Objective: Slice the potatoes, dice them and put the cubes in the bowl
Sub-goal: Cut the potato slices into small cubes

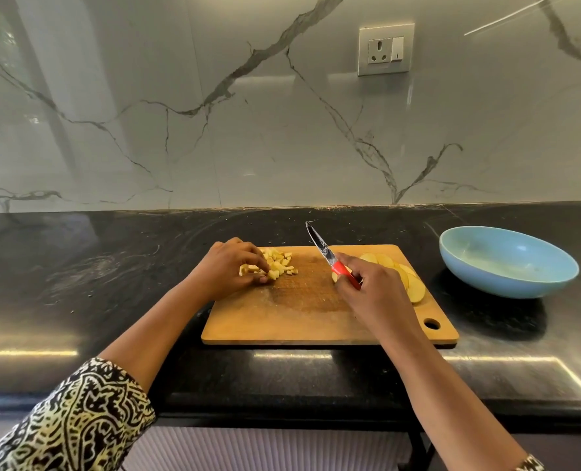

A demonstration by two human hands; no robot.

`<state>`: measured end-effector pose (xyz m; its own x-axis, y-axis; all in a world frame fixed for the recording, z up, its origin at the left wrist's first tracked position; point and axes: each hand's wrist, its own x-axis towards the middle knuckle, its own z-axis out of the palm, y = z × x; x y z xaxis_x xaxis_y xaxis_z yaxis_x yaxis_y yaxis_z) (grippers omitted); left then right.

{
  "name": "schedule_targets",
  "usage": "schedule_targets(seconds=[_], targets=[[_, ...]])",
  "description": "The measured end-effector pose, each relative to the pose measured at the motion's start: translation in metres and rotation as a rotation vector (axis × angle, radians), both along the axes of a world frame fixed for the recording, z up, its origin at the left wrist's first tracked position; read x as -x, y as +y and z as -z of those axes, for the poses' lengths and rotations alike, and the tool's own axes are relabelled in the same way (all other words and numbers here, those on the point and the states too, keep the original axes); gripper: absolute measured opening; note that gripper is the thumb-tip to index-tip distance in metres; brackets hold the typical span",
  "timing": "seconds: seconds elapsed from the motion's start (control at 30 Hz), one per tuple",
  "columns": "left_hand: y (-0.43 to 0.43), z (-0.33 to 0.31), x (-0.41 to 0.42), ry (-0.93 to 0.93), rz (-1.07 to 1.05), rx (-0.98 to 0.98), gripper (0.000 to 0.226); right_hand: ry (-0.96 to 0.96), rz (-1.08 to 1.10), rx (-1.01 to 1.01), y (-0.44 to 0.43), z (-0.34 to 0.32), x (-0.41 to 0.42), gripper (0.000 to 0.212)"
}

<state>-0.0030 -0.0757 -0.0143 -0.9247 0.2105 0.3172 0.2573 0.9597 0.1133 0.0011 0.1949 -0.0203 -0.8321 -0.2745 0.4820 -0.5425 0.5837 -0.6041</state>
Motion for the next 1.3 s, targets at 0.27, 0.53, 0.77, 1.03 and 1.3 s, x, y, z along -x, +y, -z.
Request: schedule_targets(seconds=[0.27,0.53,0.77,1.03,1.3], targets=[[0.006,0.003,-0.002,0.351,-0.004,-0.089,0.025,0.019,0.084,0.044,0.012,-0.007,0.000,0.043],[0.044,-0.001,-0.005,0.097,0.114,-0.057,0.036,0.026,0.215,0.079,0.038,-0.006,0.003,0.041],[0.041,-0.001,0.003,0.246,0.024,0.168,0.033,-0.004,0.209,0.087,0.045,-0.004,0.003,0.041],[0.100,-0.013,0.015,-0.040,0.132,-0.044,0.044,-0.022,0.220,0.099,0.045,-0.005,0.003,0.042],[0.139,-0.018,0.030,-0.133,0.134,-0.245,0.023,-0.030,0.216,0.094,0.045,-0.006,0.001,0.041]])
